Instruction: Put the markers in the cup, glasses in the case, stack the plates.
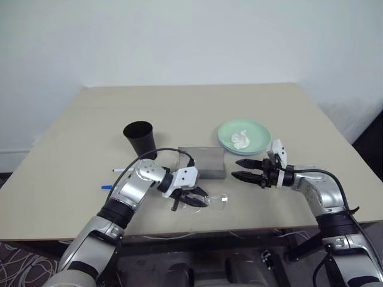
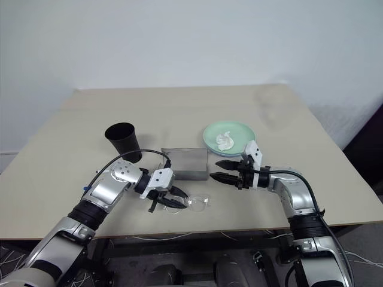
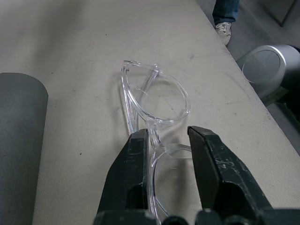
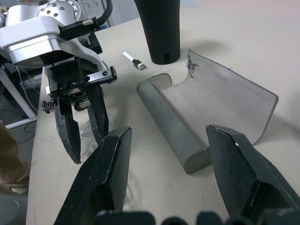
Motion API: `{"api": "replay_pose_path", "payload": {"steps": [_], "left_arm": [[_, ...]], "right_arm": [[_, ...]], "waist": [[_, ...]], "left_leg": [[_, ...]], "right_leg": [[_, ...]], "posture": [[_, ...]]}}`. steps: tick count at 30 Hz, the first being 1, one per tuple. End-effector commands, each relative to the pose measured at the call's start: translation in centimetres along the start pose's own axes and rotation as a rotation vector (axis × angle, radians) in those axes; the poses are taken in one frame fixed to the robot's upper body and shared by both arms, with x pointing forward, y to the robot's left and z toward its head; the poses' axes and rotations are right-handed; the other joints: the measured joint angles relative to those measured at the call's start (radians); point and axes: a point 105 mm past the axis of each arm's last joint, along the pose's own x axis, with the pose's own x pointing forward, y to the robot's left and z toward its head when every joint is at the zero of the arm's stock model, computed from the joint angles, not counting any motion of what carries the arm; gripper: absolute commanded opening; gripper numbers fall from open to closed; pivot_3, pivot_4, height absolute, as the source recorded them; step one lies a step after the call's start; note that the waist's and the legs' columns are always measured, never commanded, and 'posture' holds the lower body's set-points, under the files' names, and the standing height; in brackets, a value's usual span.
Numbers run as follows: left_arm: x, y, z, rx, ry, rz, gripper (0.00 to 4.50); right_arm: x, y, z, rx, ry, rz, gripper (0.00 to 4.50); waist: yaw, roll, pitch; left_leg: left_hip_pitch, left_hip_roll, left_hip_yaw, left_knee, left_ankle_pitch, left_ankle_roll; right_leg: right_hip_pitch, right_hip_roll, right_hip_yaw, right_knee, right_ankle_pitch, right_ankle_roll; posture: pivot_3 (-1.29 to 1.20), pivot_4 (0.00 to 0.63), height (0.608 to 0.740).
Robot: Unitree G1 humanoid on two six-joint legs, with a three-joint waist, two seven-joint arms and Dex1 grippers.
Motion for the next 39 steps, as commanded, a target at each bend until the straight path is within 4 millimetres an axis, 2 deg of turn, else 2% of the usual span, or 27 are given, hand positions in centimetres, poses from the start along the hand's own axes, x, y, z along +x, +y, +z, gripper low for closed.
{"api": "replay_pose_path", "payload": {"steps": [1, 4, 6, 7, 14, 16, 20, 25, 30, 39], "left_arm": [[-0.7, 0.8, 1.4, 0.044, -0.015, 0.019, 1.30], [-0.8, 0.8, 1.5, 0.041, -0.022, 0.020, 0.72], [-0.8, 0.9, 1.7, 0.041, -0.033, 0.025, 0.10], [-0.8, 0.9, 1.8, 0.041, -0.038, 0.027, 0.02], [-0.9, 0.8, 2.2, 0.033, -0.064, 0.027, 0.02], [-1.3, 0.9, 3.0, 0.025, -0.103, 0.036, 0.02], [-2.7, 1.5, 5.5, 0.019, -0.207, 0.064, 0.02], [-5.0, 3.5, 7.0, 0.073, -0.237, 0.168, 0.02], [-6.7, 7.2, 5.8, 0.201, -0.089, 0.366, 0.02], [-5.7, 9.8, 3.9, 0.248, 0.029, 0.392, 0.02]], "right_arm": [[0.0, -0.3, 1.2, -0.050, -0.024, -0.005, 2.75], [0.1, -0.3, 1.2, -0.051, -0.023, -0.004, 2.75], [0.2, -0.3, 1.0, -0.051, -0.020, -0.004, 2.75], [0.2, -0.3, 1.0, -0.051, -0.019, -0.004, 2.75], [0.3, -0.3, 0.9, -0.055, -0.019, -0.007, 2.75], [0.2, -0.4, 1.0, -0.060, -0.020, -0.015, 2.75], [0.0, -1.2, 1.2, -0.069, -0.024, -0.052, 2.75], [0.0, -1.6, 1.3, -0.077, -0.024, -0.063, 2.75], [0.1, -1.7, 1.3, -0.081, -0.023, -0.062, 2.75], [0.2, -1.6, 1.3, -0.085, -0.026, -0.068, 2.75]], "waist": [[0.000, 0.000, 0.000], [0.000, 0.000, 0.000], [0.000, 0.000, 0.000], [0.000, 0.000, 0.000], [0.000, 0.000, 0.000], [0.000, 0.000, 0.000], [0.000, 0.000, 0.000], [0.000, 0.000, 0.000], [0.000, 0.000, 0.000], [0.001, -0.001, 0.000]], "left_leg": [[0.000, 0.000, 0.000, 0.000, 0.000, 0.000], [0.000, 0.000, 0.000, 0.000, 0.000, 0.000], [0.000, 0.000, 0.000, 0.000, 0.000, 0.000], [0.000, 0.000, 0.000, 0.000, 0.000, 0.000], [0.000, 0.000, 0.000, 0.004, 0.001, 0.002], [0.000, 0.000, 0.000, 0.005, 0.001, 0.002], [-0.001, 0.000, 0.000, 0.005, 0.001, 0.002], [-0.001, 0.000, 0.000, 0.004, 0.001, 0.002], [-0.001, 0.000, 0.000, 0.004, 0.001, 0.002], [-0.003, -0.002, -0.001, 0.004, 0.001, 0.003]], "right_leg": [[0.000, 0.000, 0.000, 0.000, 0.000, 0.000], [0.000, 0.000, 0.000, 0.000, 0.000, 0.000], [0.000, 0.000, 0.000, 0.000, 0.000, 0.000], [0.001, 0.000, 0.000, 0.000, 0.000, 0.000], [0.002, 0.000, 0.000, 0.000, 0.000, 0.001], [0.002, 0.000, 0.000, 0.000, 0.000, 0.001], [0.002, 0.000, 0.000, 0.000, 0.001, 0.002], [0.001, 0.000, 0.000, 0.000, 0.002, 0.003], [0.001, 0.000, 0.000, 0.000, 0.002, 0.003], [0.001, 0.000, 0.001, -0.001, 0.004, 0.006]], "posture": [[0.00, 0.000, 0.737], [0.00, 0.000, 0.737], [0.00, 0.000, 0.737], [0.00, 0.000, 0.737], [0.00, 0.000, 0.737], [0.00, 0.000, 0.737], [0.00, 0.000, 0.737], [0.00, 0.000, 0.737], [0.00, 0.000, 0.737], [0.00, 0.000, 0.737]]}}
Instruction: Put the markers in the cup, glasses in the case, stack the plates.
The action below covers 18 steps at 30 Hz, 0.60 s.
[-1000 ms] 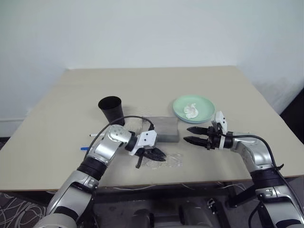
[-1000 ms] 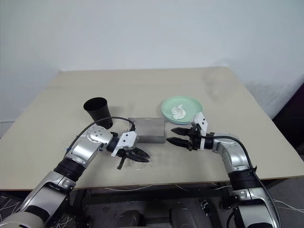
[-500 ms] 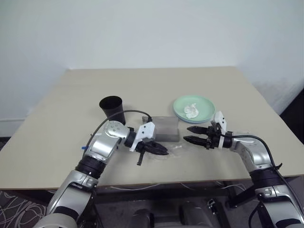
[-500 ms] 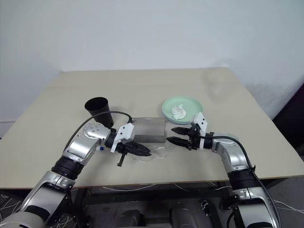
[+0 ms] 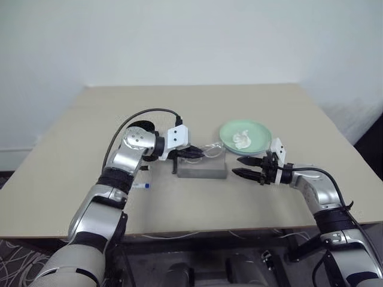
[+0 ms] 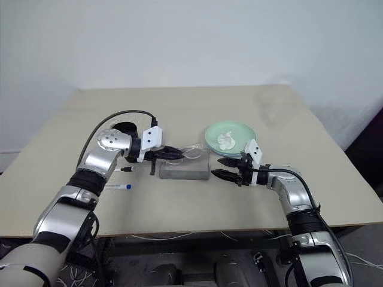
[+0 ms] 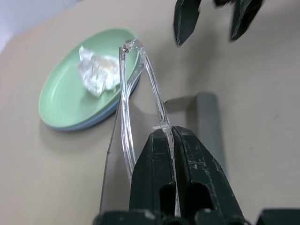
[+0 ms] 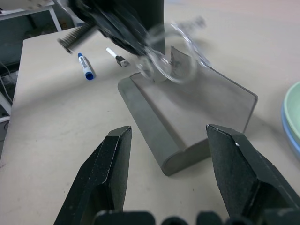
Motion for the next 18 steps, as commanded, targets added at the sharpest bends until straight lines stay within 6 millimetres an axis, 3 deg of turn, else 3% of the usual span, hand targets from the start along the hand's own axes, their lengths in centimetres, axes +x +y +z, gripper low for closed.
{"api": "replay_pose_path", "payload": {"steps": [1, 10, 18], "left_arm": [[0.3, 1.1, 0.3, 0.081, 0.041, 0.010, 0.02], [1.3, -0.3, -1.1, -0.040, 0.084, -0.124, 0.02], [0.8, -2.3, -2.6, -0.152, 0.164, -0.293, 0.02]], "right_arm": [[-0.1, -0.3, 1.7, -0.056, -0.036, -0.011, 2.75], [-0.1, -0.2, 1.5, -0.055, -0.042, -0.033, 2.75], [0.0, 0.0, 1.4, -0.054, -0.052, -0.044, 2.75]], "waist": [[0.000, 0.000, 0.000], [0.000, 0.000, 0.000], [-0.002, -0.001, 0.000]], "left_leg": [[0.000, 0.000, 0.000, 0.000, 0.000, 0.000], [0.000, 0.000, 0.001, 0.000, -0.001, 0.001], [0.000, 0.000, 0.001, 0.000, -0.001, 0.001]], "right_leg": [[0.000, 0.000, 0.000, 0.000, 0.000, 0.000], [0.000, 0.000, 0.001, 0.000, 0.000, 0.001], [0.000, 0.000, 0.001, 0.000, 0.000, 0.001]], "posture": [[0.00, 0.000, 0.737], [0.00, 0.000, 0.737], [0.00, 0.000, 0.737]]}}
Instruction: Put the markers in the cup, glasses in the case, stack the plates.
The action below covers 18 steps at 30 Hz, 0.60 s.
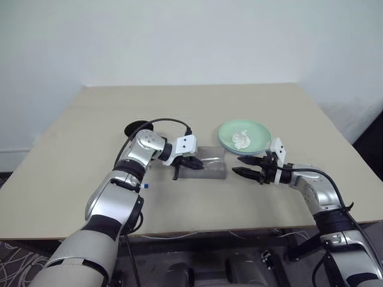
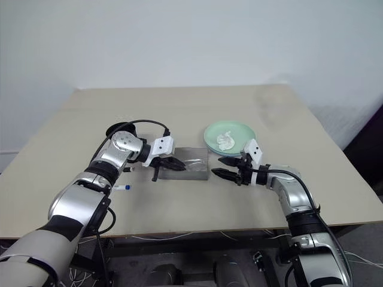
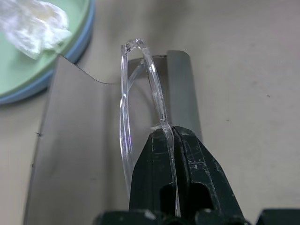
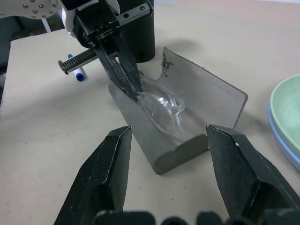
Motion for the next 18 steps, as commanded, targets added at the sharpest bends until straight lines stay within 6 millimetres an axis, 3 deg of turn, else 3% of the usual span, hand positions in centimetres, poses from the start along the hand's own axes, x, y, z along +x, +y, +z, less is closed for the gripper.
{"api": "replay_pose_path", "payload": {"steps": [1, 13, 18], "left_arm": [[-0.5, -0.7, -0.5, -0.054, 0.039, -0.091, 0.02], [-1.0, -1.3, 0.2, -0.131, -0.014, -0.167, 0.02], [-0.6, -0.2, 0.0, -0.034, 0.017, -0.043, 0.02]], "right_arm": [[0.1, 0.2, 1.4, -0.046, -0.051, -0.001, 2.75], [0.6, 0.5, 1.4, -0.043, -0.055, 0.012, 2.75], [0.9, 0.6, 1.4, -0.043, -0.054, 0.023, 2.75]], "waist": [[-0.001, 0.000, 0.000], [-0.001, 0.000, 0.000], [0.000, 0.000, 0.000]], "left_leg": [[0.000, 0.000, 0.000, 0.000, 0.000, 0.000], [0.000, 0.000, 0.000, 0.000, 0.000, 0.000], [0.000, 0.000, 0.000, 0.000, 0.000, 0.000]], "right_leg": [[0.000, 0.000, 0.000, 0.000, 0.000, 0.000], [0.000, 0.000, 0.000, 0.000, 0.000, 0.000], [0.000, 0.000, 0.000, 0.000, 0.000, 0.000]], "posture": [[0.00, 0.000, 0.737], [0.00, 0.000, 0.737], [0.00, 0.000, 0.737]]}}
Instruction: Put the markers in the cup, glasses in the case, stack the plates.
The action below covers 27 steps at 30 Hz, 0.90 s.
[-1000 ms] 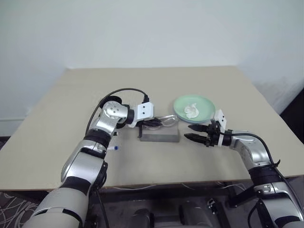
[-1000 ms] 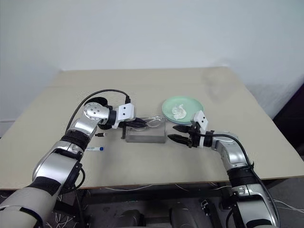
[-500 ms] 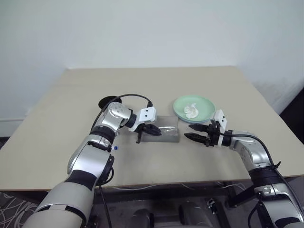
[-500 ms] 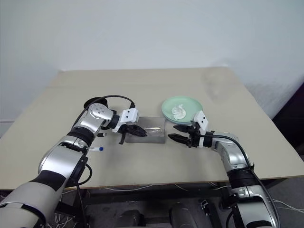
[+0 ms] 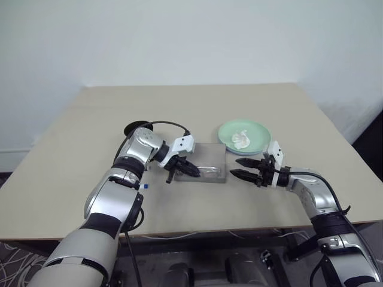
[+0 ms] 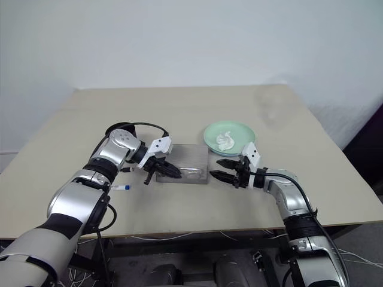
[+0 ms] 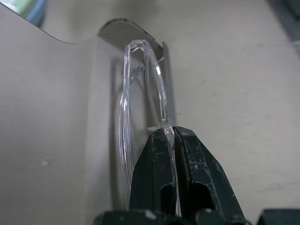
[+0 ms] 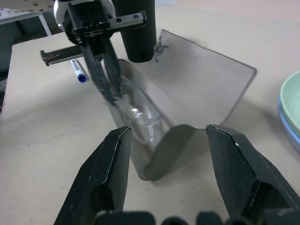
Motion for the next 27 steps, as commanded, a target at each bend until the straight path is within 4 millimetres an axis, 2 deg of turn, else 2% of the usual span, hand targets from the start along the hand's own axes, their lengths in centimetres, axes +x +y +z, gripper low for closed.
{"api": "replay_pose_path", "payload": {"steps": [1, 7, 10, 13, 18, 22, 25, 27], "left_arm": [[-0.1, 0.9, 0.4, 0.085, 0.011, 0.082, 0.02], [0.0, 1.5, 1.1, 0.090, -0.026, 0.131, 0.02], [-0.1, 1.7, 1.5, 0.089, -0.044, 0.139, 0.69], [-0.1, 2.0, 2.0, 0.114, -0.058, 0.167, 1.67], [-0.5, 2.6, 3.0, 0.133, -0.098, 0.214, 1.67], [-1.7, 4.5, 5.0, 0.186, -0.151, 0.373, 1.67], [-2.9, 6.6, 6.1, 0.196, -0.160, 0.560, 1.13], [-3.1, 7.1, 6.0, 0.217, -0.122, 0.617, 0.49]], "right_arm": [[0.4, 0.0, 2.0, -0.066, -0.041, 0.017, 2.75], [0.5, 0.1, 1.9, -0.068, -0.040, 0.018, 2.75], [0.5, 0.1, 1.9, -0.069, -0.038, 0.018, 2.75], [0.4, 0.0, 1.9, -0.070, -0.038, 0.017, 2.75], [0.4, 0.0, 1.9, -0.069, -0.038, 0.015, 2.75], [0.5, 0.0, 2.0, -0.071, -0.040, 0.015, 2.75], [0.5, 0.0, 2.1, -0.072, -0.045, 0.014, 2.75], [0.6, 0.0, 2.1, -0.074, -0.046, 0.014, 2.75]], "waist": [[0.000, 0.000, 0.000], [0.001, 0.000, 0.000], [0.001, 0.000, 0.000], [0.001, 0.000, 0.000], [0.000, 0.000, 0.000], [0.001, -0.001, 0.000], [0.001, -0.001, 0.000], [0.001, -0.001, 0.000]], "left_leg": [[0.000, 0.000, 0.000, 0.000, 0.000, 0.000], [0.000, 0.000, 0.000, 0.001, 0.000, 0.000], [0.000, 0.000, 0.000, 0.001, 0.000, 0.000], [0.000, 0.000, 0.000, 0.001, 0.000, 0.000], [0.000, 0.000, 0.000, 0.001, 0.000, 0.000], [0.000, 0.000, 0.000, 0.001, 0.000, 0.000], [0.000, 0.000, 0.000, 0.001, 0.000, 0.000], [-0.001, 0.000, 0.000, 0.001, 0.000, 0.000]], "right_leg": [[0.000, 0.000, 0.000, 0.000, 0.000, 0.000], [0.000, 0.000, 0.000, 0.000, 0.001, 0.002], [0.000, 0.000, 0.000, 0.000, 0.001, 0.002], [0.000, 0.000, 0.000, 0.000, 0.001, 0.002], [0.000, 0.000, 0.000, 0.000, 0.001, 0.002], [0.000, 0.000, 0.000, 0.000, 0.001, 0.002], [0.000, 0.000, 0.000, 0.000, 0.002, 0.003], [0.000, 0.000, 0.000, -0.001, 0.002, 0.004]], "posture": [[0.00, 0.000, 0.737], [0.00, 0.000, 0.737], [0.00, 0.000, 0.737], [0.00, 0.000, 0.737], [0.00, 0.000, 0.737], [0.00, 0.000, 0.737], [0.00, 0.000, 0.737], [0.00, 0.000, 0.737]]}}
